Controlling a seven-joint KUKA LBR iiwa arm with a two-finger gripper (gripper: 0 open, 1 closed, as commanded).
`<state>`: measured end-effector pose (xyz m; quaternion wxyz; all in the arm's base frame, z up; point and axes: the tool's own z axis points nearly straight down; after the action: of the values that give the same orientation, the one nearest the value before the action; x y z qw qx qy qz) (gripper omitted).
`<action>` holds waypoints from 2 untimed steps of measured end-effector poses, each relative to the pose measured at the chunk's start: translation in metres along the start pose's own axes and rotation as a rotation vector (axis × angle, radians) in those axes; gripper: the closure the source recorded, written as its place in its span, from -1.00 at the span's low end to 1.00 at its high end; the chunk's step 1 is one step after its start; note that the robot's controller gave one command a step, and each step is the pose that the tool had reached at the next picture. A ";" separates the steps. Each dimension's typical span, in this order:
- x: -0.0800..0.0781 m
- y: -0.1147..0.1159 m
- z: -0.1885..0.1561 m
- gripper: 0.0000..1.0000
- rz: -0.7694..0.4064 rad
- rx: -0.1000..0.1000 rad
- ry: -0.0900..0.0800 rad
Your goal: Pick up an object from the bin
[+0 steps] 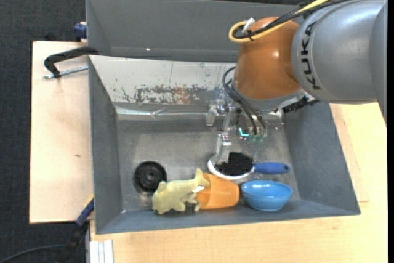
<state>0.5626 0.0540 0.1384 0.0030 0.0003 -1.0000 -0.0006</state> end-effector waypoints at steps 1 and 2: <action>0.060 -0.006 -0.007 -1.00 0.244 0.000 -0.004; 0.034 -0.015 0.053 -1.00 0.155 -0.001 -0.030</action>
Offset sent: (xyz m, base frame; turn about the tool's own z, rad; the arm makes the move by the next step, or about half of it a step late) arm -0.0602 -0.0069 0.0070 0.2439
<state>0.5286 0.0395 0.0855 -0.0120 -0.0772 -0.9969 -0.0007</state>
